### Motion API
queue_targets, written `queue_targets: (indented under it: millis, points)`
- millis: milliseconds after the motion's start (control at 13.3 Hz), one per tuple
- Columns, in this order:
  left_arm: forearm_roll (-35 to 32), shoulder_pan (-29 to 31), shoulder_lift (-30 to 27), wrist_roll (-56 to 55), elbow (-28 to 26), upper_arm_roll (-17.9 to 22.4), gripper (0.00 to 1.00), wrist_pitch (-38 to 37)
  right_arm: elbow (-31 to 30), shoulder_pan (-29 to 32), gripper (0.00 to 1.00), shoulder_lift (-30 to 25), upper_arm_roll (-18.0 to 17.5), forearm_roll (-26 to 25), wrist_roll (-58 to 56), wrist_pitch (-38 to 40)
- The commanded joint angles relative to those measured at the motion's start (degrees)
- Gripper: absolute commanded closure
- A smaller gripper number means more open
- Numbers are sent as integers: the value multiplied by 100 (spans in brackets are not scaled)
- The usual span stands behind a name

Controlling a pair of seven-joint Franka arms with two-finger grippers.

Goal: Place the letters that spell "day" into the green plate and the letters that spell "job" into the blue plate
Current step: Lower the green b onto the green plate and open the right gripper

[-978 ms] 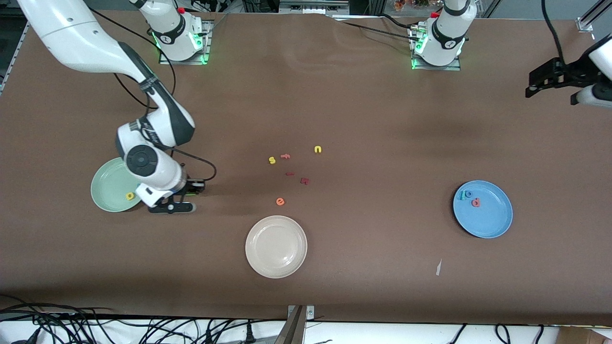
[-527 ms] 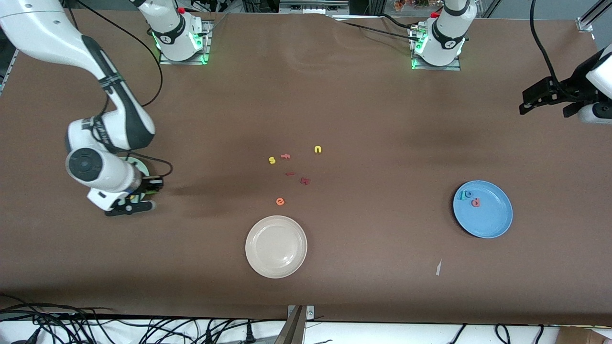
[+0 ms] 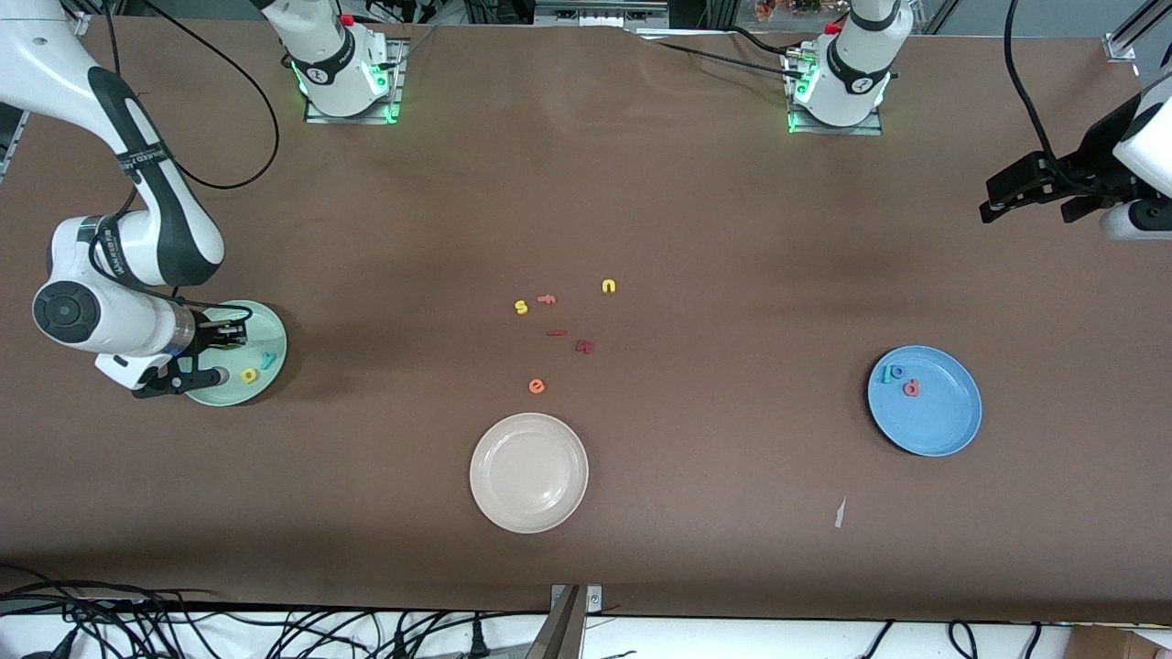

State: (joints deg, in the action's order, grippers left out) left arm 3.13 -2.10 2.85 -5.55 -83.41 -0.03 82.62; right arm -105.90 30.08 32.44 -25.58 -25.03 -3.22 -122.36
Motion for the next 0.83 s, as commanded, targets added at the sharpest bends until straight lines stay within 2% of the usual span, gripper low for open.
queue_targets:
  millis: [0,75,301,602,752]
  points:
    - [118,43,180,-52,185,-32,0,-1,139,60,0,-194,-375,94,-47,526]
    - [161,26,259,-52,185,-32,0,60,340,60,0,-221,-586,295,-21,868]
    - [171,-27,303,-61,194,-50,0,140,1183,51,0,-221,-904,928,-38,2054]
    - [92,7,312,-52,211,-41,0,166,1904,34,0,-221,-1484,1027,-21,2829]
    - [92,43,312,-52,211,-32,0,166,2265,-36,0,-221,-1599,1018,-82,3338]
